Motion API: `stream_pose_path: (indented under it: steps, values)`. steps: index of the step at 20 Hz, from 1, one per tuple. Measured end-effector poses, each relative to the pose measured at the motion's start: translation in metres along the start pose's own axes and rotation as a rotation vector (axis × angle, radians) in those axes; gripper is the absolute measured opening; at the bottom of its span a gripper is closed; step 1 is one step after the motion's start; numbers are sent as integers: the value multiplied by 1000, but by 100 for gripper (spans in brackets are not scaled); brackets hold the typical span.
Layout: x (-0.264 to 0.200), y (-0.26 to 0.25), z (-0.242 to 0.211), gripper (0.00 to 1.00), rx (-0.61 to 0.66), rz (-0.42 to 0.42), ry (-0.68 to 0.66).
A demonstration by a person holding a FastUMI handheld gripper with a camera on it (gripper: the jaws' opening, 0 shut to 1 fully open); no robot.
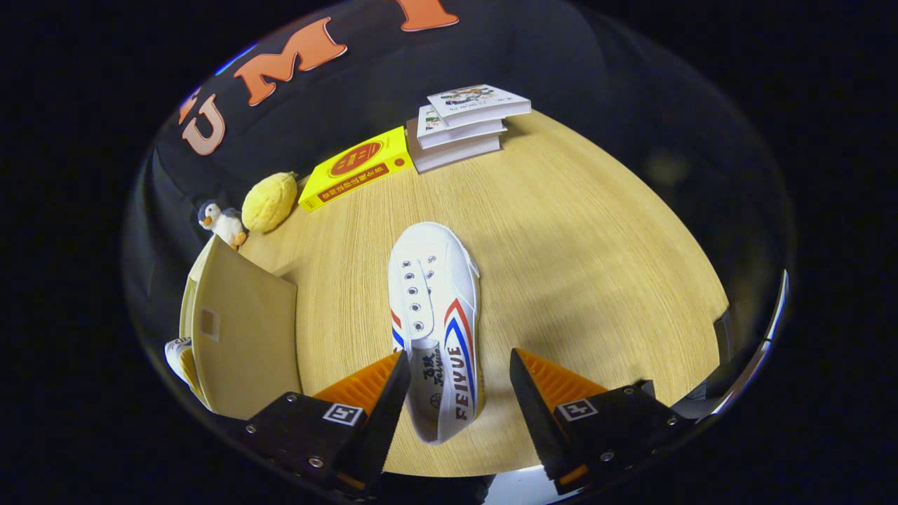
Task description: Open the storage box then place both shoes into the box .Put the left shoe in first, then the right shoe, with the right side of both shoes facing outward in a uniform manner.
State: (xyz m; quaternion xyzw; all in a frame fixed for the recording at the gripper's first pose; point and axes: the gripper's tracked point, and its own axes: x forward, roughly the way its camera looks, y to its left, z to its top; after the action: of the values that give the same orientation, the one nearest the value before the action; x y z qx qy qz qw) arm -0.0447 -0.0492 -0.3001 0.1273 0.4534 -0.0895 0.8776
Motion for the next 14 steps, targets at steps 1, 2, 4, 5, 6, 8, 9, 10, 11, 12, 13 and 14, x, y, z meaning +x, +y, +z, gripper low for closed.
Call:
stream_pose_path:
  steps: [1, 2, 4, 5, 6, 8, 9, 10, 11, 12, 13, 14]
  values:
    - [6, 0, -2, 80, -17, -5, 17]
    - [12, 0, -1, 78, -31, -10, 26]
    - [25, 0, -2, 64, -41, -4, 48]
    - [28, 4, -6, 57, -24, 30, 73]
    - [33, 2, -5, 52, 9, 47, 75]
    - [30, 2, -6, 40, 38, 87, 88]
    - [31, 2, -5, 39, 46, 101, 94]
    - [30, 1, -7, 38, 46, 112, 100]
    - [30, 0, -6, 36, 33, 122, 100]
    - [30, -1, -3, 33, 31, 131, 86]
    - [31, -2, -3, 25, 45, 140, 75]
    - [30, -5, 0, 21, 85, 151, 67]
